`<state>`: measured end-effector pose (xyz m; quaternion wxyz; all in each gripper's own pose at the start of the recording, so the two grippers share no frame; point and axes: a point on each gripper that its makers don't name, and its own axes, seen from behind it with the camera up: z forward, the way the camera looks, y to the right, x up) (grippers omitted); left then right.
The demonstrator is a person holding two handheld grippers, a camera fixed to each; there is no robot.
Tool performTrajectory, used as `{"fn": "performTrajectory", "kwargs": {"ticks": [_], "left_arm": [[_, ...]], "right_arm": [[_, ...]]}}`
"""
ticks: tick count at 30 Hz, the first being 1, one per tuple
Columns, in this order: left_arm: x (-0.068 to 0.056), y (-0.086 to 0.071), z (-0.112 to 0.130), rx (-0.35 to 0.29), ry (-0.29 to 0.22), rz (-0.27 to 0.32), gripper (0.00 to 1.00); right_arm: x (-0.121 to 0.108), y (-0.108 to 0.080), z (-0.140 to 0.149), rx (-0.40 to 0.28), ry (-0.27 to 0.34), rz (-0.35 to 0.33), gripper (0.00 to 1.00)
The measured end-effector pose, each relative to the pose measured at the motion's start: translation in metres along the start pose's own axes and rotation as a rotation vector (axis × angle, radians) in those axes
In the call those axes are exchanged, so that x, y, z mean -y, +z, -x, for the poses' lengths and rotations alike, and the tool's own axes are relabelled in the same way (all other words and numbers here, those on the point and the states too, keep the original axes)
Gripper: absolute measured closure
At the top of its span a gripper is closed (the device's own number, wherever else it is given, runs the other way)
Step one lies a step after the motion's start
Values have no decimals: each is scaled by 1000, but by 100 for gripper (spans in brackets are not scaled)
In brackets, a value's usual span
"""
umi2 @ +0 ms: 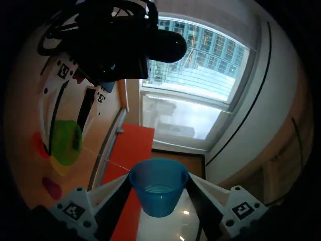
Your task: Pour water
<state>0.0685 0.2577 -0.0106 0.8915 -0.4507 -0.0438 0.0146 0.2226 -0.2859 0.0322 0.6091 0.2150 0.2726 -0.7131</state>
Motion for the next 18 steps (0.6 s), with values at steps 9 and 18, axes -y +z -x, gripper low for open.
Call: {"fn": "performTrajectory", "kwargs": {"ticks": [9,18], "left_arm": [[2,-1,-1,-2,-1,-3,13],[2,-3,-2,-4,1,-5,13]], "right_arm": [[-1,0,-2,-6,18,3,9],[-1,-2,1,-6,112,-8,9]]}}
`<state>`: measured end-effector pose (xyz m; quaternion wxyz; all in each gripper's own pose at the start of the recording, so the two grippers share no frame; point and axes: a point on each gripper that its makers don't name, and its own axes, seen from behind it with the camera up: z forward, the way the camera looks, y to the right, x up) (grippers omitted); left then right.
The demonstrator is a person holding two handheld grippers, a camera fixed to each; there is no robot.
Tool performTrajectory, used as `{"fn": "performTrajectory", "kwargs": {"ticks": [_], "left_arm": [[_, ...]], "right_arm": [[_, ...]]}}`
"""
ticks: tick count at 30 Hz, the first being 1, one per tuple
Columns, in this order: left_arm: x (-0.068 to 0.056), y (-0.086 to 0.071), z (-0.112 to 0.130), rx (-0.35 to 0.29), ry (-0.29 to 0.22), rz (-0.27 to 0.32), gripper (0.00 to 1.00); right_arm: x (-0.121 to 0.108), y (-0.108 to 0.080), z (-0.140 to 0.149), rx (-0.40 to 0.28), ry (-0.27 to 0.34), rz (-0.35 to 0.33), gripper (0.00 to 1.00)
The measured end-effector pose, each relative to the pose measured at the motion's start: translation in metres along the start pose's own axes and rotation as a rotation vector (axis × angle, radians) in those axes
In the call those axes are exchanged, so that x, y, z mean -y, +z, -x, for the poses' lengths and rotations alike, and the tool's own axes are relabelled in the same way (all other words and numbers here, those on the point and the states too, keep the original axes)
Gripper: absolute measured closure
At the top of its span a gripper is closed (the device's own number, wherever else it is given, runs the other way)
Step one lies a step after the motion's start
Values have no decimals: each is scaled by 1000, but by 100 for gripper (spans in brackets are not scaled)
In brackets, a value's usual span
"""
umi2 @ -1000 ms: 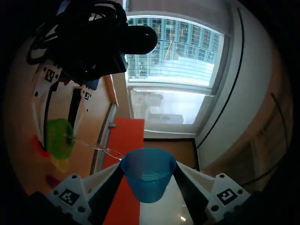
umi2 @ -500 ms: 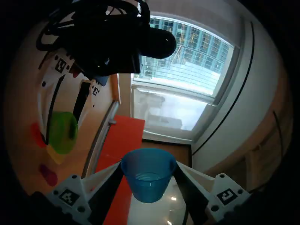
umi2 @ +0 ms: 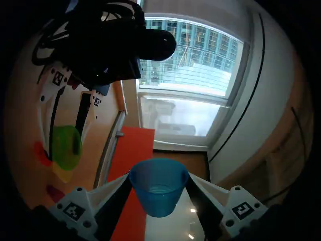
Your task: Pour water
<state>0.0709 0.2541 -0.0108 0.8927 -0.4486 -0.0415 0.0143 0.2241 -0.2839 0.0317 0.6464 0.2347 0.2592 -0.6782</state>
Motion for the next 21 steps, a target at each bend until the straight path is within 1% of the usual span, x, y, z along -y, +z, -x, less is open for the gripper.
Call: {"fn": "performTrajectory", "kwargs": {"ticks": [4,10,16,21], "left_arm": [[1,-1,-1,-3,1,-4,13],[3,-3,-2,-5,2,-9,13],[3,-4,-4,-5,7,-12,13],[2,-3,-5,-5,10,-12,13]], "right_arm": [[1,-2,1,-7,79,-8,9],[2,-7,0,-25,224,-23,9],[3,-13,-6,-46,399,-36,9],[5,-18,-13,-59,571,-50,9]]}}
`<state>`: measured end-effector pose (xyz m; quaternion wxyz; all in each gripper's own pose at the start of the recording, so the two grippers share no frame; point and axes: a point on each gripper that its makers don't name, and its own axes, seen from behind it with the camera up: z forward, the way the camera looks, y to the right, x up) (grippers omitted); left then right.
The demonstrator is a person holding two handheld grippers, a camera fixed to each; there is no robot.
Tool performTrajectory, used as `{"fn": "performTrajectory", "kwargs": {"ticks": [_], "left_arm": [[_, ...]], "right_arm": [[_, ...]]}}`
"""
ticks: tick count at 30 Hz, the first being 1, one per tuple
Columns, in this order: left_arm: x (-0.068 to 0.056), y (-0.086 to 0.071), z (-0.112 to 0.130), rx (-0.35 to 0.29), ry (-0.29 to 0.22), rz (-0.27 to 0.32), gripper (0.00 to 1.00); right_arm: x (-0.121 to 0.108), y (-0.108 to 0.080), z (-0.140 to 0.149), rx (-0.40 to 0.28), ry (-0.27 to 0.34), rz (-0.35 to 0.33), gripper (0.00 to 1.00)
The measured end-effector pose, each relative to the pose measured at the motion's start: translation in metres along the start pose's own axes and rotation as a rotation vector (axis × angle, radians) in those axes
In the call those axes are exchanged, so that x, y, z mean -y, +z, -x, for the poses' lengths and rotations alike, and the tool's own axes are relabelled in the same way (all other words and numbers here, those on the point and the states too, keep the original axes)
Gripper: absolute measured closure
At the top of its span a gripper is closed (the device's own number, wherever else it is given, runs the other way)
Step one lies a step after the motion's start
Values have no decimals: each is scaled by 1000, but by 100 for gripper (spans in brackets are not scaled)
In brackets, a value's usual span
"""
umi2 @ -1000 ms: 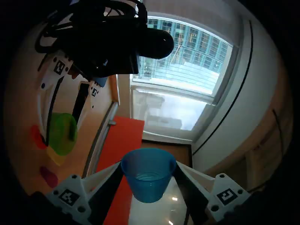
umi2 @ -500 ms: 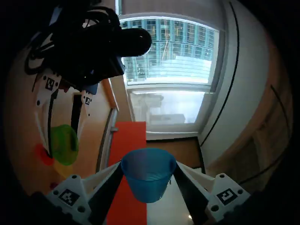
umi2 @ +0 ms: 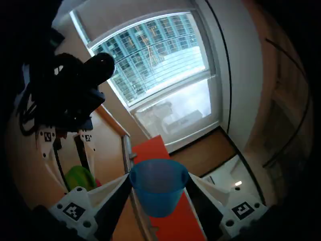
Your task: Pour water
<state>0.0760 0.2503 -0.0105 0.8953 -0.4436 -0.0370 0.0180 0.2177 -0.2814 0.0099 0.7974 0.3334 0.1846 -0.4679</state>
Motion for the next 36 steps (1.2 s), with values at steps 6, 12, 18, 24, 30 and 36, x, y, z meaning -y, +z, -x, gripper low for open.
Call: {"fn": "performTrajectory", "kwargs": {"ticks": [6,12,18,24,30,36], "left_arm": [[-1,0,-1,1,4,-3,13],[-1,-1,-3,-2,7,-5,13],[0,-1,-4,-4,12,-7,13],[1,-1,-5,-5,17,-12,13],[3,-1,-6,-5,19,-18,13],[7,-3,-5,-1,22,-29,13]], "right_arm": [[6,-7,-8,-20,199,-5,9],[9,-12,-11,-26,381,-15,9],[14,-13,-13,-43,552,-36,9],[16,-13,-20,-64,733,-60,9],[14,-16,-18,-84,871,-78,9],[16,-18,-10,-73,896,-71,9]]}}
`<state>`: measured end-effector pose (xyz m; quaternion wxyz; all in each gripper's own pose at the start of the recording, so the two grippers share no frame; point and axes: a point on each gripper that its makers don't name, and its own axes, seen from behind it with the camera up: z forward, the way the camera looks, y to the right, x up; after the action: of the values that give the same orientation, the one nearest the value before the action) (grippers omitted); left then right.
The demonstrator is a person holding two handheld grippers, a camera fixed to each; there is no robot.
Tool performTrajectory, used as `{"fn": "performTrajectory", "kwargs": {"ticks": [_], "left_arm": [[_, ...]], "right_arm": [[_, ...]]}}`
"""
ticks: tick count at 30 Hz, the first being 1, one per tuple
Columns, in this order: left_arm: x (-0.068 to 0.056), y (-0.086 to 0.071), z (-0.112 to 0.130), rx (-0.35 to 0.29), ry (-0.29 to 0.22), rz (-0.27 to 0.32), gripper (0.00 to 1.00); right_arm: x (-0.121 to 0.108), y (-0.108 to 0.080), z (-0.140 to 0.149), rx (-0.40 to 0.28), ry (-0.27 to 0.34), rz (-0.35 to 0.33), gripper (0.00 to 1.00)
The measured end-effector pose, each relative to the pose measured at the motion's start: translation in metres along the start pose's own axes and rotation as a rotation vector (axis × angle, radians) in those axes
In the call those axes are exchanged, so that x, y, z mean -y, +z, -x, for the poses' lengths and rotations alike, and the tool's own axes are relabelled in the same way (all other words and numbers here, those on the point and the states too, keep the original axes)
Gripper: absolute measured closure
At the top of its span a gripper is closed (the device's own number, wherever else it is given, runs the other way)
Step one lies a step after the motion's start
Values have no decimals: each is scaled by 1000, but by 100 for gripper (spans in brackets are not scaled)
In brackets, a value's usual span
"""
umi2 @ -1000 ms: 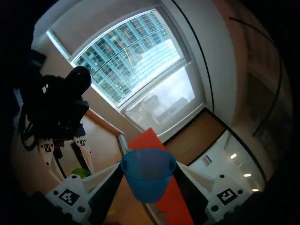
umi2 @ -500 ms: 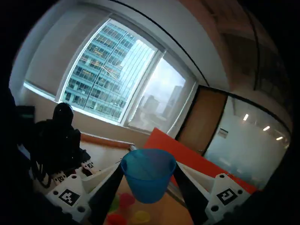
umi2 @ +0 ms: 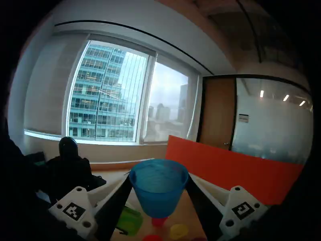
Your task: Pour water
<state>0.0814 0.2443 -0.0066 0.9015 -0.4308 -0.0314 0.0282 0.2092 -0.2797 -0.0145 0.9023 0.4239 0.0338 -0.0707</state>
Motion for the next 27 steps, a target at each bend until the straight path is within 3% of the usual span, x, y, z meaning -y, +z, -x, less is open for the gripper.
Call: {"fn": "performTrajectory", "kwargs": {"ticks": [17,27], "left_arm": [[18,-13,12,39,-1,-46,13],[32,-27,28,85,10,-79,13]], "right_arm": [[-24,-22,37,34,74,32,8],[-38,-40,77,95,99,46,7]]}}
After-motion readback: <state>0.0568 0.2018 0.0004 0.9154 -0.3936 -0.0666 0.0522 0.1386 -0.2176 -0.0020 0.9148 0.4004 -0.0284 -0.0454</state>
